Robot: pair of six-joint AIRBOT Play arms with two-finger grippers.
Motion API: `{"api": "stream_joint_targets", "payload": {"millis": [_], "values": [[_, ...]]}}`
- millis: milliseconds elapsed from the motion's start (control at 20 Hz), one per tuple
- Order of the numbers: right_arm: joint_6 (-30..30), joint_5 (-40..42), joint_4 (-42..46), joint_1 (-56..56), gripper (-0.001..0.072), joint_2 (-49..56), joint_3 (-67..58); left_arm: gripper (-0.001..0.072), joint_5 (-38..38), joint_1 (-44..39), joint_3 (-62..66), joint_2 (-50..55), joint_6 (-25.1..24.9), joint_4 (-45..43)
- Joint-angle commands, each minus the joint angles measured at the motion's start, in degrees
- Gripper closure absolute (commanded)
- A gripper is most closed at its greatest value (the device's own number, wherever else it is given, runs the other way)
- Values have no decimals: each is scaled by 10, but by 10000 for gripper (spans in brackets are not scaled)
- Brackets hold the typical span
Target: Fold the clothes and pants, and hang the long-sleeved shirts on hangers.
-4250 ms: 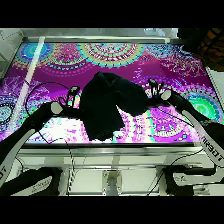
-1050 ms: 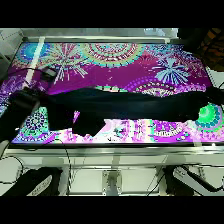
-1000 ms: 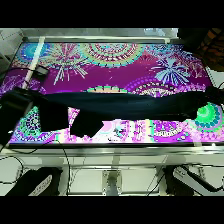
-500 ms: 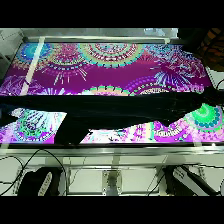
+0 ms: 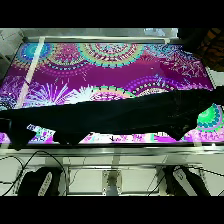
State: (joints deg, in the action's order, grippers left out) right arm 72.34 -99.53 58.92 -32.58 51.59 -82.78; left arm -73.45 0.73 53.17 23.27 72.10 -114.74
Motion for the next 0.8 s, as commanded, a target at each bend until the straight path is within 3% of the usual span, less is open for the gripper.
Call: {"api": "stream_joint_targets", "payload": {"millis": [0, 100, 300, 500, 750], "values": [[1, 25, -3, 0, 703, -8, -9, 689, -18, 1, 0, 59, -66, 91], [1, 97, 0, 0, 703, 19, -9, 690, 51, 1, 0, 126, -54, 99], [11, 155, -3, 0, 703, 149, -9, 689, 205, 1, 5, 304, 25, 100], [33, 253, -44, 1, 702, 292, -9, 690, 285, 1, 86, 471, 77, 100], [30, 446, -156, 22, 688, 407, -9, 686, 344, -5, 248, 613, 128, 101]]}}
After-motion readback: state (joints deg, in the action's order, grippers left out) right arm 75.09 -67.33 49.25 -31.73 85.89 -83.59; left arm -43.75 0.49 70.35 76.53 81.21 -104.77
